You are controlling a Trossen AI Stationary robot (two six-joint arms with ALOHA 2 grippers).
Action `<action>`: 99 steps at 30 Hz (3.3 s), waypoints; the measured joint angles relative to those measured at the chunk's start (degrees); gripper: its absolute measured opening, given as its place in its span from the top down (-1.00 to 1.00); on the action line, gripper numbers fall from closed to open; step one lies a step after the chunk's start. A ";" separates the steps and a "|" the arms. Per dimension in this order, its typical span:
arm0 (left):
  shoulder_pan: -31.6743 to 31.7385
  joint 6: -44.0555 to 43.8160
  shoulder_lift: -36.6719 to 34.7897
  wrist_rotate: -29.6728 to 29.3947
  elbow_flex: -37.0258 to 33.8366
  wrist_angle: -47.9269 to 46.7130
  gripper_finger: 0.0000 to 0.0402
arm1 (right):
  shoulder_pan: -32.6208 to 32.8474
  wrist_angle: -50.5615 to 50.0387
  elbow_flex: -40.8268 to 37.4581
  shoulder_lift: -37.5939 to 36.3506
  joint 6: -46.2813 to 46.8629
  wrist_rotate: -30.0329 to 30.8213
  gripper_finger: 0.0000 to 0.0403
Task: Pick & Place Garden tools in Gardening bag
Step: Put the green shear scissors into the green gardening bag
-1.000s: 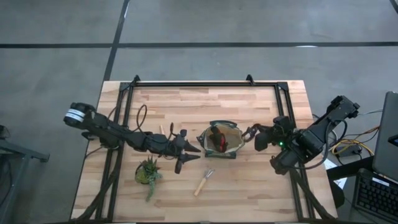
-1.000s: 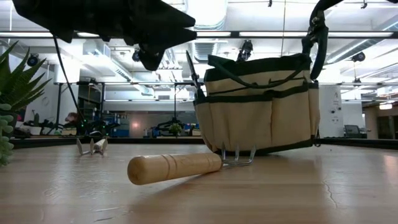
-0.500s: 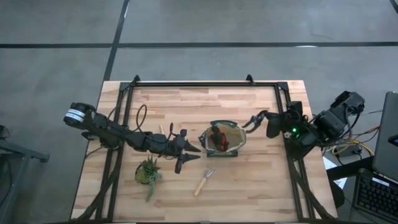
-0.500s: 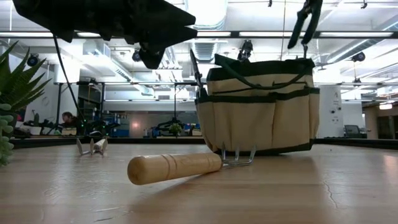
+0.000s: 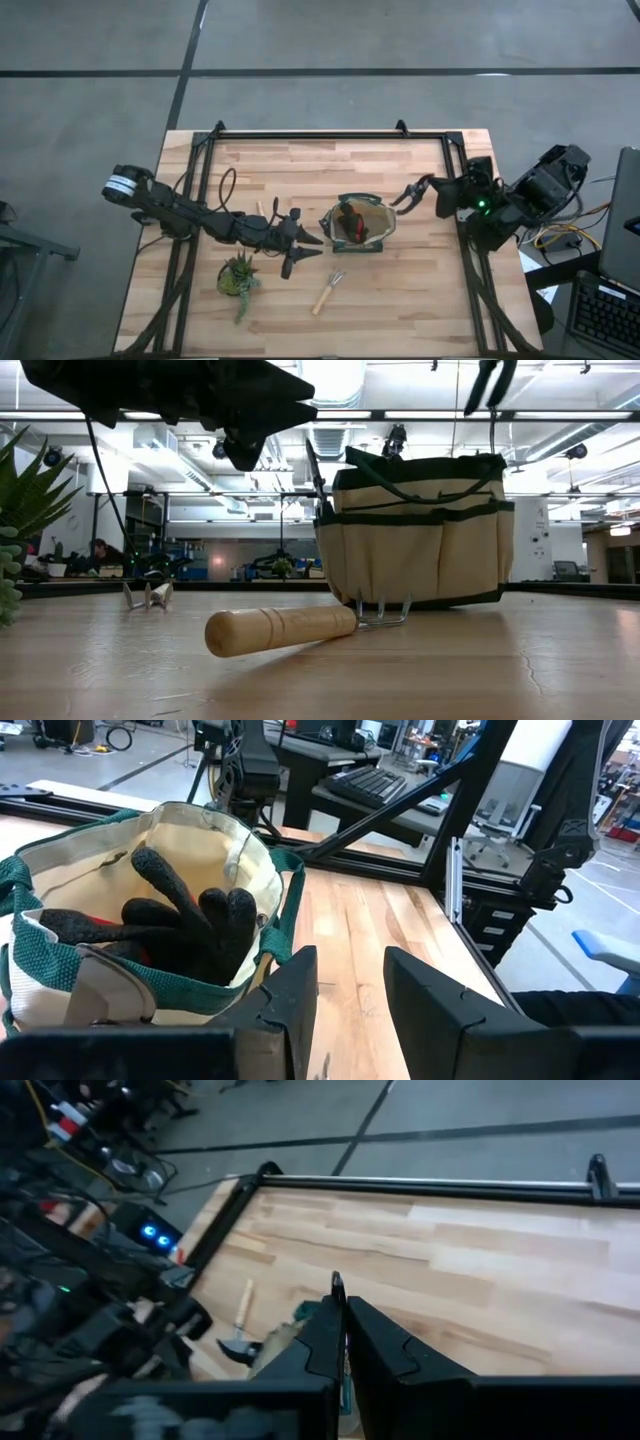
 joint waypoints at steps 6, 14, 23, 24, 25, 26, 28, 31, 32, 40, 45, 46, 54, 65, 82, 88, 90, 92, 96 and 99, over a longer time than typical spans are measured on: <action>0.02 -0.25 -0.02 0.00 0.02 0.50 0.39 | -0.01 0.03 2.27 -0.09 -0.96 -1.69 0.96; 0.02 -1.08 -0.02 0.00 0.02 0.88 0.39 | -0.04 -0.01 2.21 -0.58 -0.17 -3.21 0.96; 0.02 -1.13 -0.04 0.00 0.02 0.88 0.39 | -0.65 -0.03 -0.66 0.96 -1.02 -3.03 0.96; 0.02 -1.12 -0.04 0.00 0.02 0.88 0.39 | -0.71 -0.02 -1.03 1.21 -1.03 -2.99 0.96; 0.02 -1.11 -0.04 0.01 0.02 0.88 0.39 | -0.71 0.00 -1.52 1.49 -1.02 -2.98 0.96; 0.02 -1.11 -0.04 0.01 0.02 0.88 0.39 | -0.72 0.00 -1.98 1.76 -1.06 -2.99 0.96; 0.02 -1.11 -0.04 0.01 0.02 0.88 0.39 | -1.00 0.09 -3.16 1.99 -1.24 -3.00 0.96; 0.02 -1.11 -0.04 -0.01 0.02 0.88 0.39 | -1.10 -0.04 -5.28 1.90 -0.81 -2.99 0.96; 0.02 -1.11 -0.04 0.01 0.02 0.88 0.39 | -1.11 -0.01 -5.95 1.89 -0.56 -2.99 0.96; 0.04 -0.46 -0.04 -0.01 0.02 0.88 0.39 | -1.09 -0.01 -11.48 1.91 2.63 -2.99 0.96; 0.02 -0.23 -0.04 -0.01 0.02 0.88 0.39 | -1.15 -0.04 -15.13 1.88 7.08 -2.55 0.96; 0.02 -0.23 -0.04 -0.01 0.02 0.88 0.39 | -1.15 0.05 -15.67 1.88 7.86 -2.56 0.96; 0.02 0.23 -0.04 -0.03 0.02 0.89 0.39 | -1.17 -0.03 -14.50 0.55 5.87 0.22 0.96; 0.02 0.51 -0.04 -0.17 0.02 0.84 0.39 | -2.31 -0.05 -12.85 0.39 3.47 2.10 0.96; -0.05 0.49 -0.04 -0.18 0.02 0.93 0.39 | -6.90 0.12 -13.05 3.43 0.68 -1.04 0.96; -0.09 0.47 -0.04 -0.18 0.02 0.93 0.39 | -6.94 0.23 -13.05 6.20 1.95 -1.45 0.96; -0.11 0.47 -0.04 -0.18 0.02 0.93 0.39 | -6.94 0.27 -13.05 6.49 2.46 -1.49 0.96; -0.11 0.47 -0.04 -0.18 0.02 0.93 0.39 | -6.94 0.57 -13.05 6.76 3.37 -1.49 0.96; -0.09 0.44 -0.04 -0.18 0.02 0.93 0.39 | -6.94 1.42 -13.05 6.87 4.47 -1.48 0.96; -0.09 0.44 -0.04 -0.18 0.02 0.93 0.39 | -6.94 3.50 -13.05 6.84 4.87 -1.39 0.96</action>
